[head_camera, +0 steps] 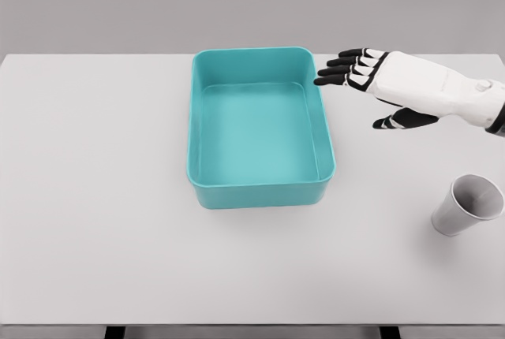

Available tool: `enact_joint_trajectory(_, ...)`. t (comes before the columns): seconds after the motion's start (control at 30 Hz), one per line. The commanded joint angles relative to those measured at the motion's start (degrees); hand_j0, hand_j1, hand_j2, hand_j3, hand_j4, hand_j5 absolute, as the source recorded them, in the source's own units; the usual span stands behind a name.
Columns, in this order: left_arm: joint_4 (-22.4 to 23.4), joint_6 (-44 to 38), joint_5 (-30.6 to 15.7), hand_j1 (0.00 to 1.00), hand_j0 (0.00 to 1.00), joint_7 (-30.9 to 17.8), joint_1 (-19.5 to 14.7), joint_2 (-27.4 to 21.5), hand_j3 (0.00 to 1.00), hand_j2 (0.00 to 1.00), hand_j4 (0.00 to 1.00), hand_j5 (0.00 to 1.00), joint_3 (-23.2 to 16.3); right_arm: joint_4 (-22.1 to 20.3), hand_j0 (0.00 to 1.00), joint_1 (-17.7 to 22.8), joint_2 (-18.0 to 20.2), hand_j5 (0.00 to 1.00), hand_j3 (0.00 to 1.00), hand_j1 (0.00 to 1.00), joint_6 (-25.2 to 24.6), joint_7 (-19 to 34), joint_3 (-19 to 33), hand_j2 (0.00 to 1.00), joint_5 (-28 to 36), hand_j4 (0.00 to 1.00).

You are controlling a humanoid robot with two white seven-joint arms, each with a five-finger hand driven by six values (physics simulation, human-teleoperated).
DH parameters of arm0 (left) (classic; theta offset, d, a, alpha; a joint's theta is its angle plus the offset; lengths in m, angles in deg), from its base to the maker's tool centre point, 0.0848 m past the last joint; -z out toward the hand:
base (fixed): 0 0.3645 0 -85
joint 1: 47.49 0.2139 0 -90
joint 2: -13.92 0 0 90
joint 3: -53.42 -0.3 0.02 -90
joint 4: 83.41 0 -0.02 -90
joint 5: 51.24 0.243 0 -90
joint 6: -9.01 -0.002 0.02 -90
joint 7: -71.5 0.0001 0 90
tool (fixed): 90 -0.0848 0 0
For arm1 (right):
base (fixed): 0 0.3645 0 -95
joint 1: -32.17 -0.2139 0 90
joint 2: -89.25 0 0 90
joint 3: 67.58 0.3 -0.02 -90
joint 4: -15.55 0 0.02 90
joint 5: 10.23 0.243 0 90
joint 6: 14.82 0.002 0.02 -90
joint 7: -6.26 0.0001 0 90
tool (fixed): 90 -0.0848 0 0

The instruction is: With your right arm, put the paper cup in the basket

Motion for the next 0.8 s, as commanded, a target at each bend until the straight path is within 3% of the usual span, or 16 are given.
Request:
enact_joint_trajectory(0.0, 0.0, 0.0, -0.01, 1.0, 1.0, -0.01, 0.0, 0.0, 1.0, 1.0, 1.0, 1.0, -0.05, -0.07, 1.0, 0.0, 0.01, 1.0, 1.0, 1.0, -0.04, 0.81, 0.36, 1.0, 0.15, 1.0)
enact_joint_trajectory(0.1, 0.0, 0.0, -0.01, 1.0, 1.0, -0.01, 0.0, 0.0, 1.0, 1.0, 1.0, 1.0, 0.04, -0.33, 1.0, 0.44, 0.19, 1.0, 1.0, 1.0, 0.4, 0.81, 2.03, 1.0, -0.2, 1.0)
enact_joint_trajectory(0.17, 0.0, 0.0, -0.01, 1.0, 1.0, -0.01, 0.0, 0.0, 1.0, 1.0, 1.0, 1.0, -0.05, -0.16, 1.0, 3.16, 0.45, 1.0, 1.0, 1.0, 0.23, 0.99, 8.7, 1.0, 1.55, 1.0)
enact_joint_trajectory(0.23, 0.0, 0.0, -0.01, 1.0, 1.0, -0.01, 0.0, 0.0, 1.0, 1.0, 1.0, 1.0, 0.04, -0.16, 1.0, 9.05, 1.33, 1.0, 1.0, 1.0, 0.32, 3.2, 15.91, 1.0, 12.79, 1.0)
enact_joint_trajectory(0.3, 0.0, 0.0, -0.01, 1.0, 1.0, -0.01, 0.0, 0.0, 1.0, 1.0, 1.0, 1.0, -0.05, -0.16, 1.0, 10.98, 3.17, 1.0, 1.0, 1.0, 0.32, 3.2, 18.28, 1.0, 21.4, 1.0)
enact_joint_trajectory(0.43, 0.0, 0.0, -0.01, 1.0, 1.0, -0.01, 0.0, 0.0, 1.0, 1.0, 1.0, 1.0, 0.04, -0.24, 1.0, 15.02, 4.93, 1.0, 1.0, 1.0, 0.32, 3.2, 21.89, 1.0, 28.89, 1.0)
enact_joint_trajectory(0.53, 0.0, 0.0, -0.01, 1.0, 1.0, -0.01, 0.0, 0.0, 1.0, 1.0, 1.0, 1.0, 0.04, -0.24, 1.0, 22.05, 6.52, 1.0, 1.0, 1.0, 0.23, 3.2, 27.16, 1.0, 37.77, 1.0)
enact_joint_trajectory(0.67, 0.0, 0.0, -0.01, 1.0, 1.0, -0.01, 0.0, 0.0, 1.0, 1.0, 1.0, 1.0, 0.04, -0.16, 1.0, 27.68, 7.13, 1.0, 1.0, 1.0, 0.14, 3.2, 31.21, 1.0, 39.26, 1.0)
enact_joint_trajectory(0.77, 0.0, 0.0, -0.01, 1.0, 1.0, -0.01, 0.0, 0.0, 1.0, 1.0, 1.0, 1.0, -0.05, -0.07, 1.0, 30.23, 7.48, 1.0, 1.0, 1.0, 0.05, 3.2, 31.12, 1.0, 45.15, 1.0)
